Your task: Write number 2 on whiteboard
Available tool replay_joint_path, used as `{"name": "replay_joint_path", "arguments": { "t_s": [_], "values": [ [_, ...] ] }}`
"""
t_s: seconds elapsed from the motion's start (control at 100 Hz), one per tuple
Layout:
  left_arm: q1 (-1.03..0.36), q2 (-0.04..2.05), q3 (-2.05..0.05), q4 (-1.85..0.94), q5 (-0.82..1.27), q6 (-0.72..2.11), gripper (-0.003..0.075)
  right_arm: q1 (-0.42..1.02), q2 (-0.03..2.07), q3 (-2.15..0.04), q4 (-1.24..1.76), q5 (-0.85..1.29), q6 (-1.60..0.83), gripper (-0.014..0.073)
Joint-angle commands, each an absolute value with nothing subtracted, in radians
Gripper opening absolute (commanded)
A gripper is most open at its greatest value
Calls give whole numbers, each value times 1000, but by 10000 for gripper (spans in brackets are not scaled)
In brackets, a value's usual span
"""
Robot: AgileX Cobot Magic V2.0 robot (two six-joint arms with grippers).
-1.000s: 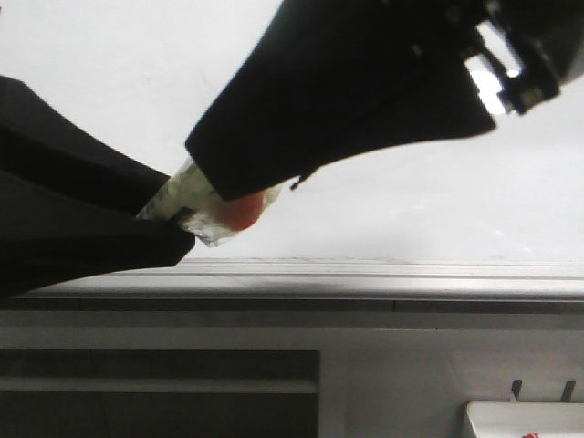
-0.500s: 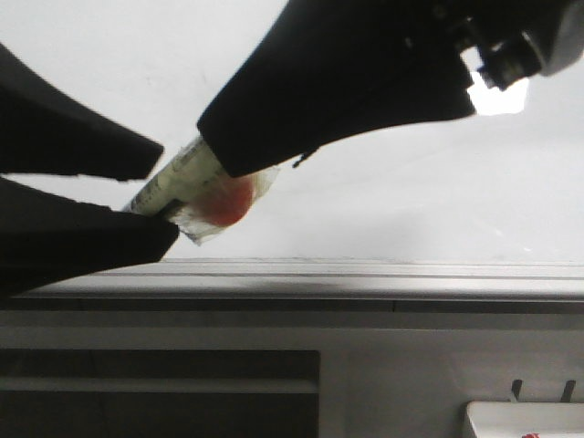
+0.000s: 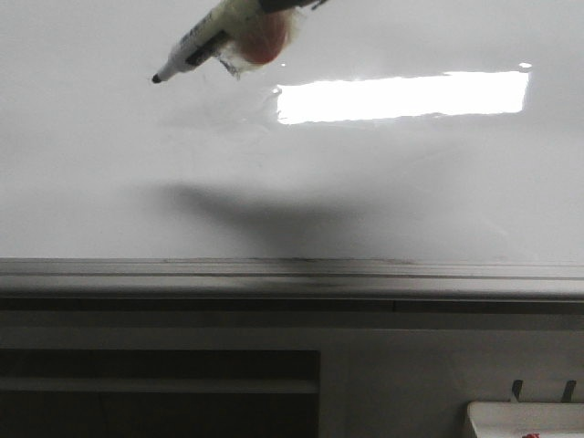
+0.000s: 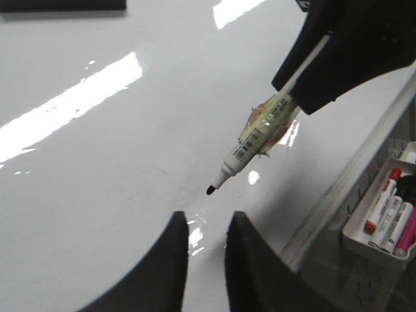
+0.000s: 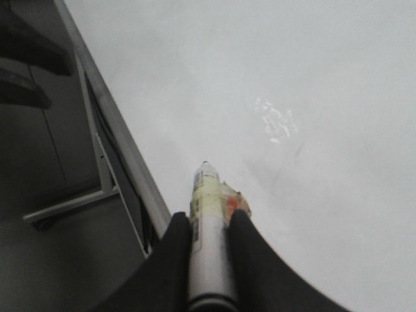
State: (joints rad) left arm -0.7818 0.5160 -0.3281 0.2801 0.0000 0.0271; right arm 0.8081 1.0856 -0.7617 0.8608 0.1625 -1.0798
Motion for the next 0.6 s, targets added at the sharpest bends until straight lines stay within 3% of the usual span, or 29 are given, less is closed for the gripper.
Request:
{"name": "replay_joint_path", "arguments": {
  "t_s": [0.0, 0.26, 0.59],
  "values": [
    [-749, 513, -356, 223, -100, 22, -20, 802, 1067, -806, 876, 77, -1081, -71],
    [-656, 521, -356, 149, -208, 22, -20, 752, 1129, -855, 909, 95, -1081, -71],
    [-651, 521, -356, 146, -210, 22, -20, 698, 1195, -904, 922, 163, -1081, -71]
  ]
}}
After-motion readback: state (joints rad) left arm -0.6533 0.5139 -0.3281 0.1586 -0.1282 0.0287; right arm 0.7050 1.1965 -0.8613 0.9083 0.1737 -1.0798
